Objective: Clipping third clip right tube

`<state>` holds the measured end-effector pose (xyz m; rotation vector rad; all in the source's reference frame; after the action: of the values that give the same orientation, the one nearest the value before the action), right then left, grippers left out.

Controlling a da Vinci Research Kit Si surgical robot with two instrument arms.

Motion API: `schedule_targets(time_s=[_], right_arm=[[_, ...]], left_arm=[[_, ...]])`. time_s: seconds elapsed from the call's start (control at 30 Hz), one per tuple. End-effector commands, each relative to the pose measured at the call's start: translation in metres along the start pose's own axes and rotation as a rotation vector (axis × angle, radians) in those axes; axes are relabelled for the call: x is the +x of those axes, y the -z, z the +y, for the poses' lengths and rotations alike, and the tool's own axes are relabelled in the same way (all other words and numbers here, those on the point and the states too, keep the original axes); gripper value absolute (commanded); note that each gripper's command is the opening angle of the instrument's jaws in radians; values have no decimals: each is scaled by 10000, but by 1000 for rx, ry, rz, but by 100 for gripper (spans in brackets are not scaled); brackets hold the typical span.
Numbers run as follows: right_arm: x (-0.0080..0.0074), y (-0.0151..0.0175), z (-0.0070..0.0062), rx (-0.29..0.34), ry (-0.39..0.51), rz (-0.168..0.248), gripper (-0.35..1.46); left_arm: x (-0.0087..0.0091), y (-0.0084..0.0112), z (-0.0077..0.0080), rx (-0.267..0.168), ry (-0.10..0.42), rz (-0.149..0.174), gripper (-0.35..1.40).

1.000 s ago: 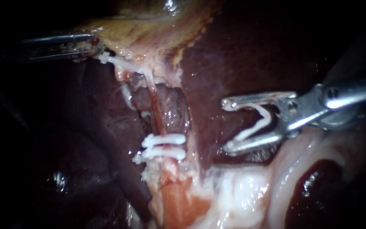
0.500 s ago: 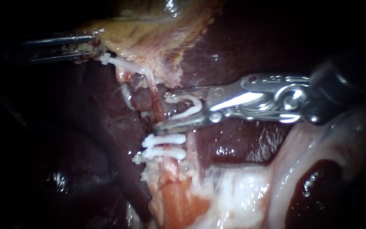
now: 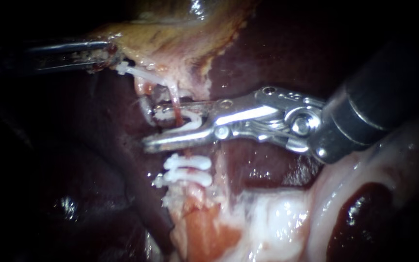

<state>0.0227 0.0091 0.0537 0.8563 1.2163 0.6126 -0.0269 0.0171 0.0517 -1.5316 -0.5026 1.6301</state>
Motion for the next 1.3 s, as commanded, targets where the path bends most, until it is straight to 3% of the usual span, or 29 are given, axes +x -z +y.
schedule_targets(time_s=[0.03,0.17,0.3,0.47,0.83,1.3], right_arm=[[3,0,-6,12,0,5,48],[21,2,-23,61,-3,34,42],[31,6,-25,90,-4,33,38],[28,8,-21,98,-1,29,25],[26,16,-19,98,-1,28,-35],[23,22,-19,81,1,26,-35]], left_arm=[[0,0,0,0,0,0,-35],[0,1,0,0,0,0,-35],[0,0,0,0,0,0,-35],[0,0,0,0,0,0,-35],[0,-1,0,4,0,1,-35],[0,-2,1,4,0,1,-35]])
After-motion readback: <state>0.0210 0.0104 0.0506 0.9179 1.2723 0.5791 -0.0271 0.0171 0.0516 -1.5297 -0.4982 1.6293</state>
